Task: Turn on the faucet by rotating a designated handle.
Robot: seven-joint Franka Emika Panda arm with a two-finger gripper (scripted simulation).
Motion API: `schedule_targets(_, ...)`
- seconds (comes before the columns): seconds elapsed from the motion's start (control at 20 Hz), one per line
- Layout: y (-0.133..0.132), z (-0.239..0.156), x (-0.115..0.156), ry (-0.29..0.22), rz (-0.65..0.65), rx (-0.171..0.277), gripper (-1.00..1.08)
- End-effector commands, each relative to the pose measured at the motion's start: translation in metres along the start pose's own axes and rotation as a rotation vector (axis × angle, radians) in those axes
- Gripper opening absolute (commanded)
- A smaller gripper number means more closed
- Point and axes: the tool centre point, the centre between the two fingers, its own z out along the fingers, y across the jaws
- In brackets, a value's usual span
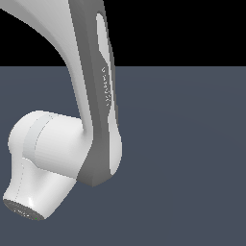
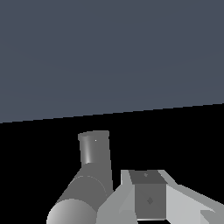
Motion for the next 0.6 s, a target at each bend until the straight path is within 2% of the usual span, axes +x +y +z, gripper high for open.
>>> schedule_targets(0.0,-0.0013,0.0037,0.0047,-0.004,-0.027,-0.028,-1.0)
schedule_targets(0.25,-0.0034,0.009,0.0109,-0.01,-0.064,-0.064,-1.0)
schedule_targets(0.55,-0.0044,0.0121,0.0135,-0.013,-0.081,-0.081,-1.0)
